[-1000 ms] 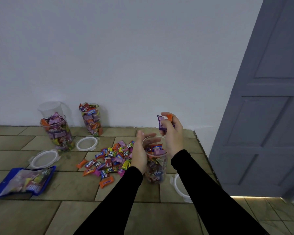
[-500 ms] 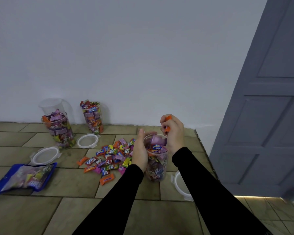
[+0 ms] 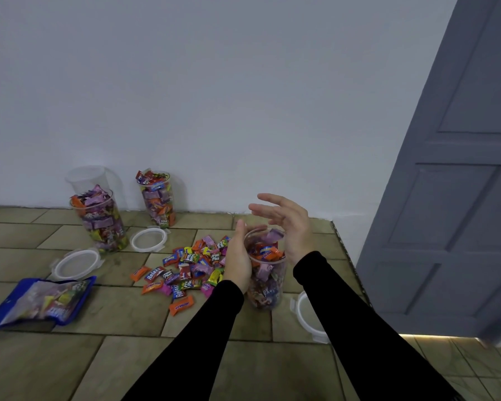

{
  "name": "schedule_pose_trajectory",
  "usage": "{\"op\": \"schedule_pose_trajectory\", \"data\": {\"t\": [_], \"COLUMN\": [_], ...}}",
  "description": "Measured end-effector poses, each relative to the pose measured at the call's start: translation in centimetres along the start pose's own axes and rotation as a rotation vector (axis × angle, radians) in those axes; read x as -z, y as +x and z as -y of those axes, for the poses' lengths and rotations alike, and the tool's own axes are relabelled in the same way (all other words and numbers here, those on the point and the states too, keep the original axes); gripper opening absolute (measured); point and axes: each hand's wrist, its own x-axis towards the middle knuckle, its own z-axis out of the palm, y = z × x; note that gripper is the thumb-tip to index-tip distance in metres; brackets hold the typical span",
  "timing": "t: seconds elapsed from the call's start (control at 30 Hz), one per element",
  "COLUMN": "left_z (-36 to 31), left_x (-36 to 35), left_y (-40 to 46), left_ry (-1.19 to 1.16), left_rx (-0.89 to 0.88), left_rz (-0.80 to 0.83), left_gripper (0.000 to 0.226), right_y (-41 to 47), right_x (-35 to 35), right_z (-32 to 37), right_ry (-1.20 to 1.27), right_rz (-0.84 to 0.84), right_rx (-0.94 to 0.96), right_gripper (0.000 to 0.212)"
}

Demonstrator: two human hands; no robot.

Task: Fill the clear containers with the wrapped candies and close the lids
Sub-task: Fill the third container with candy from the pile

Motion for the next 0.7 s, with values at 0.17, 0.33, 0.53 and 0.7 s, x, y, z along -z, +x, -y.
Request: {"op": "schedule_pose_trajectory", "data": {"t": [0.17,0.33,0.53,0.7], "left_z": [-0.1,-0.4,-0.9,0.4], "left_x": [0.0,0.5,2.4,4.6], "left_y": [0.1,0.0,0.8,2.0], "left_ry": [0.04,0.101,0.303,0.566], "left_rx": [0.007,0.039,-0.044,-0.014], "left_rz": [0.034,0.107,-0.011,-0.054], "left_gripper": [0.065,0.063,0.051,0.023], "right_y": [0.5,1.9,4.1,4.7], "right_x": [0.0,0.2,2.1,3.7], "right_z": [0.0,0.9,-0.5,-4.8], "right_ry": [-0.035,-0.055,-0.136,-0.055], "right_rz": [-0.024,-0.16,-0.166,-0.25], "right_rx": [-0.016,-0.076,-0.186,-0.335], "right_gripper": [0.035,0.024,0.023,0.02]}}
